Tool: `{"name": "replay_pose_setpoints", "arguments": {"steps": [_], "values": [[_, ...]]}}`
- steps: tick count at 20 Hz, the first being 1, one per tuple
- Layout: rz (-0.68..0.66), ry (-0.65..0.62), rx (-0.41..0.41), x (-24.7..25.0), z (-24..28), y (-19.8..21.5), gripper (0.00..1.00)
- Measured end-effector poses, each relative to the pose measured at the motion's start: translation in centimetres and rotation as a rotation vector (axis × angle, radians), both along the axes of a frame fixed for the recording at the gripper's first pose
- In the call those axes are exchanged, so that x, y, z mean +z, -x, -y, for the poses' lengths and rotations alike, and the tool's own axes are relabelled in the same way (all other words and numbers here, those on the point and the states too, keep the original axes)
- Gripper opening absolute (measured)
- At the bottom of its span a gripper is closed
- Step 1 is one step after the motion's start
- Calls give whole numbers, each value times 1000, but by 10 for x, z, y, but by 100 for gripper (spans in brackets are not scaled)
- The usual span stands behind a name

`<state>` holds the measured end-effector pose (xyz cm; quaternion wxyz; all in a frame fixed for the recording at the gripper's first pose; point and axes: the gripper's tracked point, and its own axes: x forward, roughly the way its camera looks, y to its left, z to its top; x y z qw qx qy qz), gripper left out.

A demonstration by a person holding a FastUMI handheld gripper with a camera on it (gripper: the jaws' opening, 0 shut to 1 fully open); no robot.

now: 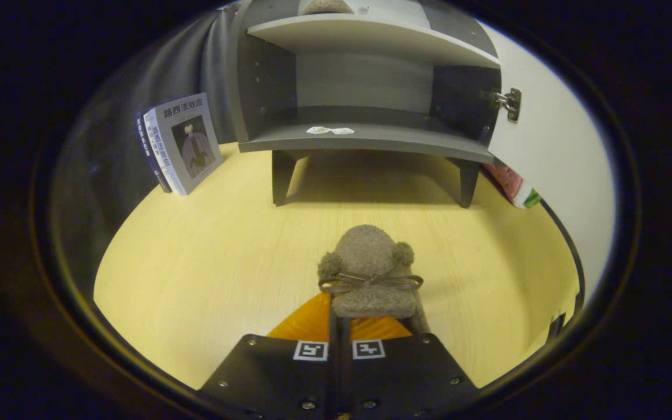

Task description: Open the shoe cabinet door, grab the shoes and put them into the shoe cabinet, then close the shoe cabinet door.

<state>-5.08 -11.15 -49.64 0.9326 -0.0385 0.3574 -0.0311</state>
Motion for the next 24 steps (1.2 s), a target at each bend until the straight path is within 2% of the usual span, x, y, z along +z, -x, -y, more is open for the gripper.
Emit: {"name": "replay_pose_setpoints", "arguments": {"steps": [7,18,21,24], "values": [[146,-7,-33,71,7,-23,1],[480,11,-30,277,18,-86,1],[477,37,-6,301,11,-91,1],[452,17,-25,304,10,-92,1]]}}
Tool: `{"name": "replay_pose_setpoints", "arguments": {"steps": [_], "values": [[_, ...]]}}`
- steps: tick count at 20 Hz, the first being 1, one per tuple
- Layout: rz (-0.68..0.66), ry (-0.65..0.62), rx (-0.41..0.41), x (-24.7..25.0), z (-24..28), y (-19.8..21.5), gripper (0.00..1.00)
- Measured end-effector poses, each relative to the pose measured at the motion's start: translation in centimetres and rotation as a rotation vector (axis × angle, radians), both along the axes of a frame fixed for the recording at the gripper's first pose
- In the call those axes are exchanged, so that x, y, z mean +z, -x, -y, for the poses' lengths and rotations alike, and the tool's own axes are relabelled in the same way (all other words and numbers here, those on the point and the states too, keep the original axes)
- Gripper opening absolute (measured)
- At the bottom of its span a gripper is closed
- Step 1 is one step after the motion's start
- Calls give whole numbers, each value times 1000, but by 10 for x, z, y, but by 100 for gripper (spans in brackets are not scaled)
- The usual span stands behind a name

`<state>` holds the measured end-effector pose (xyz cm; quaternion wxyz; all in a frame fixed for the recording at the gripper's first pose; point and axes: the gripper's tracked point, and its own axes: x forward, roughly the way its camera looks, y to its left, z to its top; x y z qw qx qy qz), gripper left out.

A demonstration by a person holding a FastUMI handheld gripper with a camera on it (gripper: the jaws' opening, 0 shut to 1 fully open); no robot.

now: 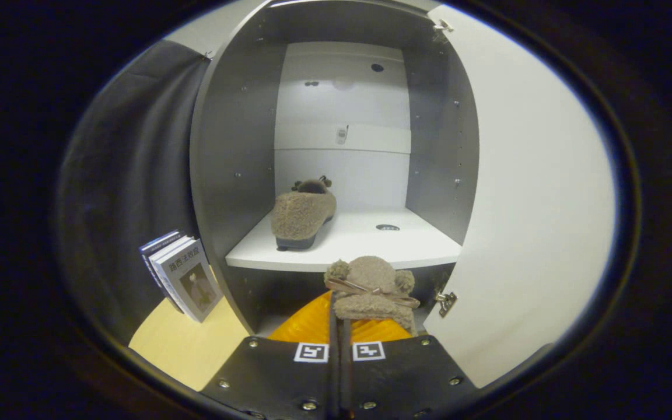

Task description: Open the shoe cabinet door, grab the shoes and put them into the shoe cabinet, then close the shoe cabinet door.

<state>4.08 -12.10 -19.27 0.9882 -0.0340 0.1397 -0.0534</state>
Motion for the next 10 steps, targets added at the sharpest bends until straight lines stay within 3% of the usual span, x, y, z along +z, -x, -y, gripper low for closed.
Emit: {"name": "replay_pose_setpoints", "arguments": {"steps": [10], "values": [[49,-9,-35,29,1,-1,1]]}}
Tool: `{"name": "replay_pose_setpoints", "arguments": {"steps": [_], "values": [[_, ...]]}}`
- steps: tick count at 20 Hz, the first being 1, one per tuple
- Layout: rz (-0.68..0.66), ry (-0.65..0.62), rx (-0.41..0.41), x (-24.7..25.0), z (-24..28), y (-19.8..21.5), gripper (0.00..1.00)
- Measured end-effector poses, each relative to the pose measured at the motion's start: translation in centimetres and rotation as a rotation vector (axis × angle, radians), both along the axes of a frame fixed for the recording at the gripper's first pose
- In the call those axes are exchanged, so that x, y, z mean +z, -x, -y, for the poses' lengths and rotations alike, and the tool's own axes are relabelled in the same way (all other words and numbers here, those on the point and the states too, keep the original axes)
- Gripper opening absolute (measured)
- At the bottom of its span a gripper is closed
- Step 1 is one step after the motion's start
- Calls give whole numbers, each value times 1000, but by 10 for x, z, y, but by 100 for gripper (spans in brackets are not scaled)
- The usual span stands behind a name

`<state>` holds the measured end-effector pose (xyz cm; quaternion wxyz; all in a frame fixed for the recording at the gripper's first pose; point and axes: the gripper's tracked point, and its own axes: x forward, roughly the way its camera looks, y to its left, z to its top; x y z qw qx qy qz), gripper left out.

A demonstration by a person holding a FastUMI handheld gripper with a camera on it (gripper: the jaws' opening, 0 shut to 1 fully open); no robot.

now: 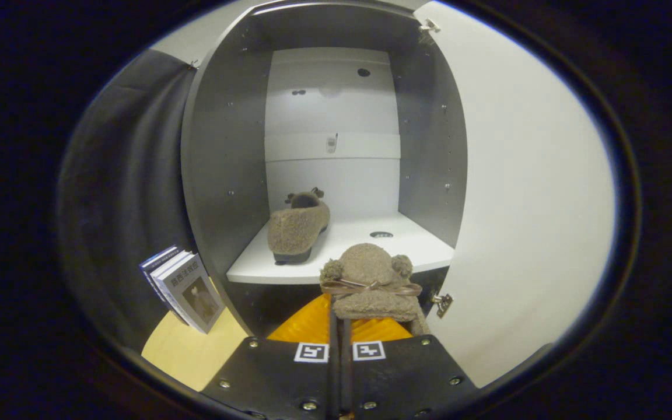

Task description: Open the shoe cabinet door, grab the shoes and put them into the shoe cabinet, then close the shoe cabinet door.

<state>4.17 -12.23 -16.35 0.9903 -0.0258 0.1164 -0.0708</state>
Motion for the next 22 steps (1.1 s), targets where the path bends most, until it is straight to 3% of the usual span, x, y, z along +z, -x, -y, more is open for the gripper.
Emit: {"name": "replay_pose_setpoints", "arguments": {"steps": [7,16,22], "values": [[60,-8,2,36,3,-39,1],[164,40,24,95,16,-142,1],[158,35,28,94,29,-203,1]]}}
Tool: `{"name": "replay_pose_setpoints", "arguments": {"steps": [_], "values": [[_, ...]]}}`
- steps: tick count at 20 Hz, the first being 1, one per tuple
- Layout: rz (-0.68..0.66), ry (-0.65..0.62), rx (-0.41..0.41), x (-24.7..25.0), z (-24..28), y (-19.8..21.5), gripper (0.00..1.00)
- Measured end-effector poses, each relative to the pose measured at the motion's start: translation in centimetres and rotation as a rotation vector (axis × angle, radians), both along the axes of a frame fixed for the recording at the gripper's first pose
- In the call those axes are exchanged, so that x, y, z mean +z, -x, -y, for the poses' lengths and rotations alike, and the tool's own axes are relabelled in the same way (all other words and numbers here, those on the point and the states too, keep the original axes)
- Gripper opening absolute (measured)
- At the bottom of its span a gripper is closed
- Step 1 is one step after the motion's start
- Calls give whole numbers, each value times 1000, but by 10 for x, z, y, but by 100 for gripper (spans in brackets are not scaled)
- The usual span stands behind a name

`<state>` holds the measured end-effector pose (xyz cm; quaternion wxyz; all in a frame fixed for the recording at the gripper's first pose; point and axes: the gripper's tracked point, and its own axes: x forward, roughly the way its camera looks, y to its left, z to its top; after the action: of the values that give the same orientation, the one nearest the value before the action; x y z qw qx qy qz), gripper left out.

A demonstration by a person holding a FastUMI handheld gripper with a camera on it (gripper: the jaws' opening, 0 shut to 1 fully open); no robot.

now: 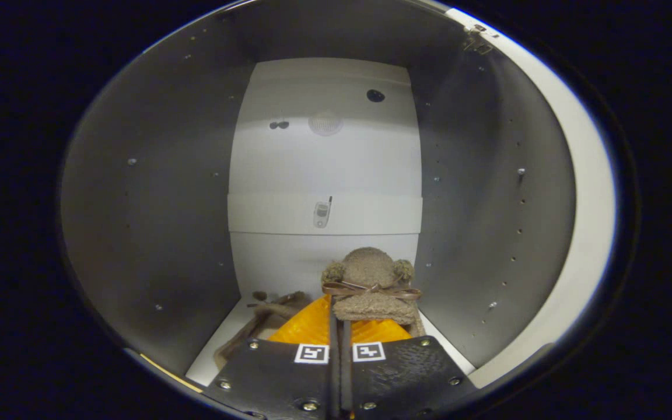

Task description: Open the shoe cabinet door, grab the shoes and put them into the shoe cabinet, then close the shoe cabinet door.

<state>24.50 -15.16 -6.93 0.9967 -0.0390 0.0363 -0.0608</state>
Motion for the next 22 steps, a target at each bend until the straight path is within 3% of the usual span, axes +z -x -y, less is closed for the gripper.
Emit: {"name": "replay_pose_setpoints", "arguments": {"steps": [8,17,22], "values": [[-123,-74,-14,-32,17,-45,1],[-223,-98,-35,-59,19,-40,28],[-235,-87,-29,-58,11,-22,28]]}}
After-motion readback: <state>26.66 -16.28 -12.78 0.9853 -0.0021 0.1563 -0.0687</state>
